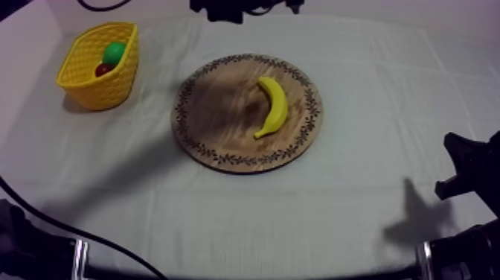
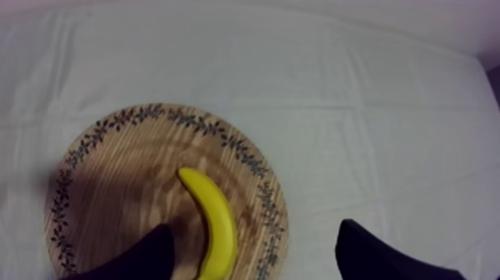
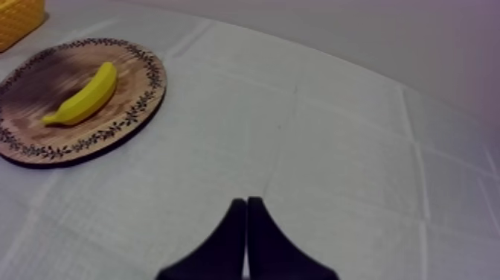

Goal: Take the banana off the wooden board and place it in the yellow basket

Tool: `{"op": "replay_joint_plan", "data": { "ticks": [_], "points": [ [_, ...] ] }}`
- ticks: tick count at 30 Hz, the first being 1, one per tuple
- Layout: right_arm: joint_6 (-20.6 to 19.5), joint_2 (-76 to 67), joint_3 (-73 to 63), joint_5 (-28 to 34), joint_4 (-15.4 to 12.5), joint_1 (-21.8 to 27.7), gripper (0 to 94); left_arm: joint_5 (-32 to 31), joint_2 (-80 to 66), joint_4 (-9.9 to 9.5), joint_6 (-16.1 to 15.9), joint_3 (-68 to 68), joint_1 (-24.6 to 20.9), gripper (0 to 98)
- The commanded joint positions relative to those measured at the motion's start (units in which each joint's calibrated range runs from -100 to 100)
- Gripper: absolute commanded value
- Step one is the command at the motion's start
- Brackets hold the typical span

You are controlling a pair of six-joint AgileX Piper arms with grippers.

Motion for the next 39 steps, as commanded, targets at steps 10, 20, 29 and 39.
{"op": "replay_joint_plan", "data": {
  "ticks": [10,20,29,39],
  "points": [
    [0.0,0.0,-0.03,0.01,0.02,0.0,0.3,2.56,12.8,0.34,0.76,-5.2,-0.39,80.7],
    [0.0,0.0,-0.03,0.01,0.02,0.0,0.3,5.1,23.74,0.94,1.31,-8.77,-0.41,80.2],
    [0.0,0.0,-0.03,0.01,0.02,0.0,0.3,5.34,31.04,1.55,0.72,-13.59,-0.94,78.8],
    [0.0,0.0,-0.03,0.01,0.02,0.0,0.3,5.25,34.94,4.15,-1.79,-17.21,-0.87,76.2]
  ]
}}
